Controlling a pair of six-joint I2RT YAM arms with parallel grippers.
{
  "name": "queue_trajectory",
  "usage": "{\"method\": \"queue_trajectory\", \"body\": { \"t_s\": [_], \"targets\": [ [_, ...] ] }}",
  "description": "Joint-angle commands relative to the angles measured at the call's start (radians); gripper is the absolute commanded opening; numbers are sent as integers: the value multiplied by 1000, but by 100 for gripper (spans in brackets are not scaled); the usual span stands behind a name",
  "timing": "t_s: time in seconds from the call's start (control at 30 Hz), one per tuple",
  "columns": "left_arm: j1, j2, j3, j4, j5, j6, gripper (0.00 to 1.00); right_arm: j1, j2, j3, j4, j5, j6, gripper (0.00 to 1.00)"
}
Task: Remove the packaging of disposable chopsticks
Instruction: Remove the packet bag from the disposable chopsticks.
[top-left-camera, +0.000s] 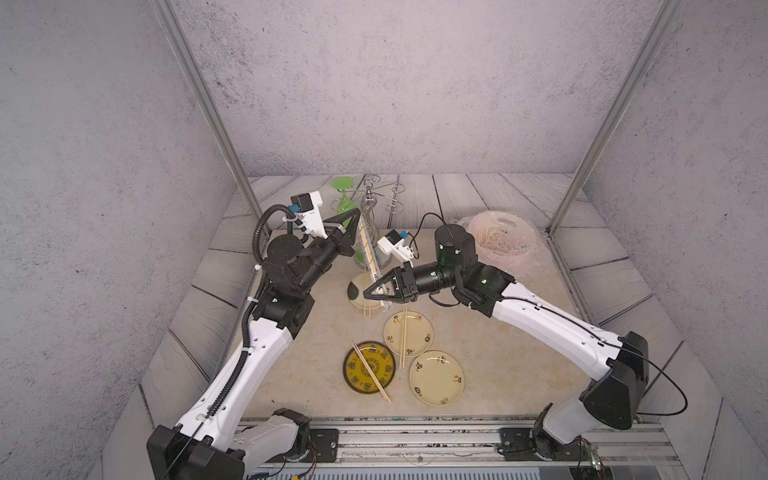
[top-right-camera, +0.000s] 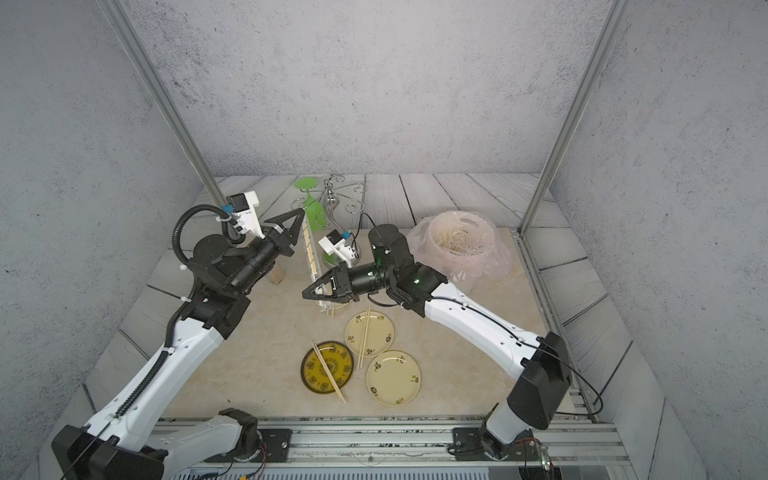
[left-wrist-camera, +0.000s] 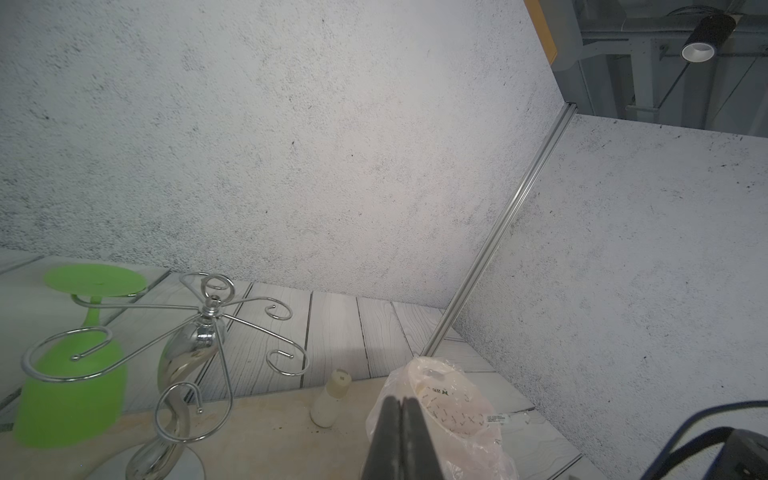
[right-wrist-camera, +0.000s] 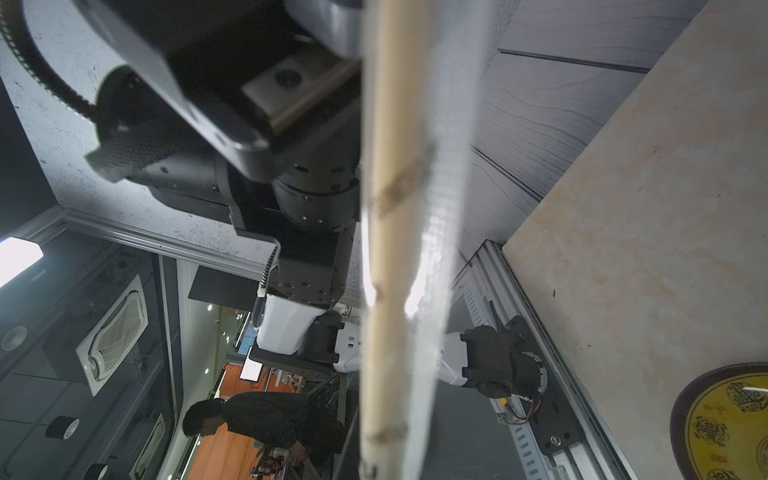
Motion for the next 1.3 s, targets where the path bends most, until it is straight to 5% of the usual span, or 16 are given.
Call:
{"method": "queue_trajectory", "body": {
  "t_s": [0.0,0.47,0.9,0.93,1.0,1.07,1.27],
  "targets": [
    [-114,-40,-11,-138,336,-31,0,-110,64,64,247,333,-45,0],
    [-118,-41,-4,-173,312,-44,0,-127,124,192,185,336,-115,0],
    [30,-136,-81,26,342,-93,0,-128,-85,-78,21,407,-344,0],
    [41,-137,-76,31,362,-94,7,-128,-105,-98,18,408,-367,0],
    [63,-143,-61,26,402,-94,44,-129,-150,-147,3,394,-433,0],
    [83,-157,-51,26,422,-92,64,-129,-185,-174,-56,385,-506,0],
    [142,-210,-61,42,452,-70,70,-129,-307,-234,-270,437,-741,0]
  ]
}}
